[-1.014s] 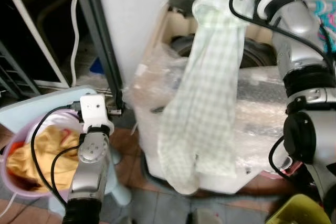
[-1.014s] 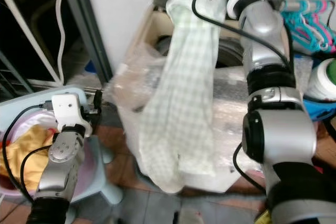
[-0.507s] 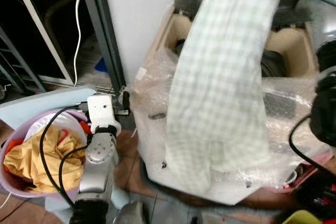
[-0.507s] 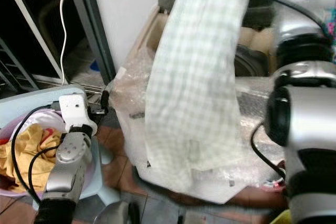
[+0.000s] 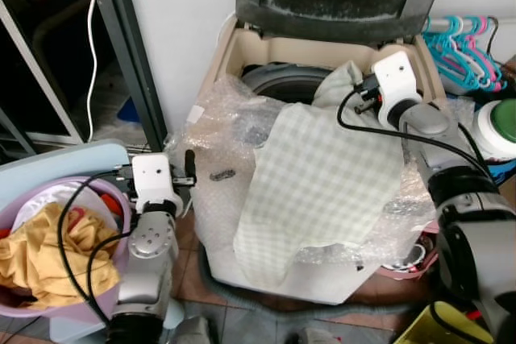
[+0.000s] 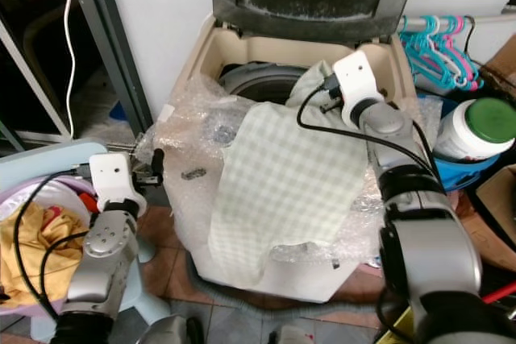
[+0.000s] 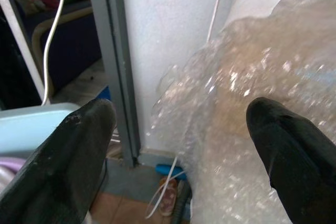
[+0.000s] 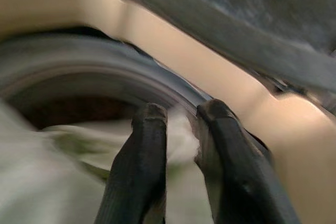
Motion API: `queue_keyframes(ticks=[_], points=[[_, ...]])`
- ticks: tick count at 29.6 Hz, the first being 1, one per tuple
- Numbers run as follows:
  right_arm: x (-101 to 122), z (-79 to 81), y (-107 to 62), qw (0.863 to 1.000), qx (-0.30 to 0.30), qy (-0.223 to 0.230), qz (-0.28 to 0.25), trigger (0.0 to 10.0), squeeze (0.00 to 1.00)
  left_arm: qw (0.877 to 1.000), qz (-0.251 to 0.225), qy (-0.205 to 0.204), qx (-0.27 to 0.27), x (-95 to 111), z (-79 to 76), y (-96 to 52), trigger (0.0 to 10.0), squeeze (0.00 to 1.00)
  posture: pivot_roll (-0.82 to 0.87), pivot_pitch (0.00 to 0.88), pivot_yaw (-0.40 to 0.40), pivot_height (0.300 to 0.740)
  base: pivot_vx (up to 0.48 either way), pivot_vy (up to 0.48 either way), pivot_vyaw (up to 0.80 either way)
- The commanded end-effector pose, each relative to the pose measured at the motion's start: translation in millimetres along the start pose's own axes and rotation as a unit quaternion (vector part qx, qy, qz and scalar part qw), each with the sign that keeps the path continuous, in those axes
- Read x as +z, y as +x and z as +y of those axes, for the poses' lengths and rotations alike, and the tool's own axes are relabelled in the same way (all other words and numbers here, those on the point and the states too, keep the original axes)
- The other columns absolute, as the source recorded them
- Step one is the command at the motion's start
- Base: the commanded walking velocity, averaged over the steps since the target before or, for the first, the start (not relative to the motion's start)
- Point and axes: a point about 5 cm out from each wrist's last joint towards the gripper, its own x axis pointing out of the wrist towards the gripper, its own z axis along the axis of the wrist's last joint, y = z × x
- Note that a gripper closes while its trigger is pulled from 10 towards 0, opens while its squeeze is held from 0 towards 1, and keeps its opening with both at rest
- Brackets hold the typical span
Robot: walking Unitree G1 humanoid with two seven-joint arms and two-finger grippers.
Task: Clothes washing
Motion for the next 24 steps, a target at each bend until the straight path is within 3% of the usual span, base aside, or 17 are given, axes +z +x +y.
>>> queue_keyframes(ticks=[1,3,5,10,11,13,14,17,19,20,21,22,23,24], points=[[34,-6.6,-6.4,0.995,0.006,0.016,-0.097,10.0,1.00,1.000,-0.005,0.004,-0.001,5,0.1,-1.1,10.0,0.00,-0.10,0.000,0.009,0.740,0.000,0.000,0.00],[46,-6.2,-17.7,0.989,0.036,0.032,-0.137,10.0,1.00,1.000,0.001,0.007,-0.004,2,0.0,-3.6,10.0,0.00,-0.11,0.000,0.014,0.740,0.000,0.000,0.00],[47,-5.2,-20.0,0.989,0.047,0.034,-0.139,10.0,1.00,1.000,0.002,0.007,-0.005,1,0.1,-4.2,10.0,0.00,-0.11,0.000,0.015,0.740,0.000,0.000,0.00],[41,18.9,-50.1,0.972,0.181,0.051,-0.139,10.0,1.00,1.000,0.005,0.009,-0.008,0,0.7,-5.5,10.0,0.00,-0.11,0.000,0.017,0.740,0.000,0.000,0.00],[41,18.9,-50.1,0.972,0.181,0.051,-0.139,10.0,1.00,1.000,0.005,0.009,-0.008,0,0.7,-5.5,10.0,0.00,-0.11,0.000,0.017,0.740,0.000,0.000,0.00],[29,39.0,-66.2,0.960,0.255,0.039,-0.109,10.0,1.00,1.000,0.005,0.009,-0.013,0,0.6,-4.7,10.0,0.00,-0.12,0.000,0.019,0.740,0.000,0.000,0.00],[29,39.0,-66.2,0.960,0.255,0.039,-0.109,10.0,1.00,1.000,0.005,0.009,-0.013,0,0.6,-4.7,10.0,0.00,-0.12,0.000,0.019,0.740,0.000,0.000,0.00],[7,60.6,-77.8,0.953,0.296,-0.005,-0.059,10.0,1.00,1.000,0.000,0.010,-0.020,2,0.0,-4.5,10.0,0.00,-0.12,0.000,0.019,0.740,0.000,0.000,0.00],[-12,71.1,-77.7,0.959,0.279,-0.042,-0.016,10.0,0.73,1.000,-0.004,0.002,-0.004,3,8.6,-7.2,10.0,0.00,-0.11,0.000,0.019,0.740,0.000,0.000,0.00],[-12,71.1,-77.7,0.959,0.279,-0.042,-0.016,10.0,0.73,1.000,-0.004,0.002,-0.004,3,8.6,-7.2,10.0,0.00,-0.11,0.000,0.019,0.740,0.000,0.000,0.00],[-18,73.7,-77.3,0.960,0.274,-0.059,-0.003,10.0,0.53,1.000,-0.001,0.006,-0.002,2,11.5,-8.5,10.0,0.00,-0.11,0.000,0.018,0.740,0.000,0.000,0.00],[-26,79.3,-77.4,0.962,0.264,-0.072,0.011,5.4,0.05,1.000,0.011,0.007,0.002,-2,16.8,-11.6,10.0,0.00,-0.10,0.000,0.015,0.740,0.000,0.000,0.00],[-30,82.7,-78.0,0.963,0.261,-0.071,0.019,0.0,0.00,1.000,0.016,0.007,0.004,-5,20.2,-13.5,10.0,0.00,-0.10,0.000,0.013,0.740,0.000,0.000,0.00],[-32,84.6,-78.7,0.963,0.258,-0.070,0.023,0.0,0.00,1.000,0.019,0.007,0.006,-6,22.1,-14.9,10.0,0.00,-0.10,0.000,0.012,0.740,0.000,0.000,0.00]])
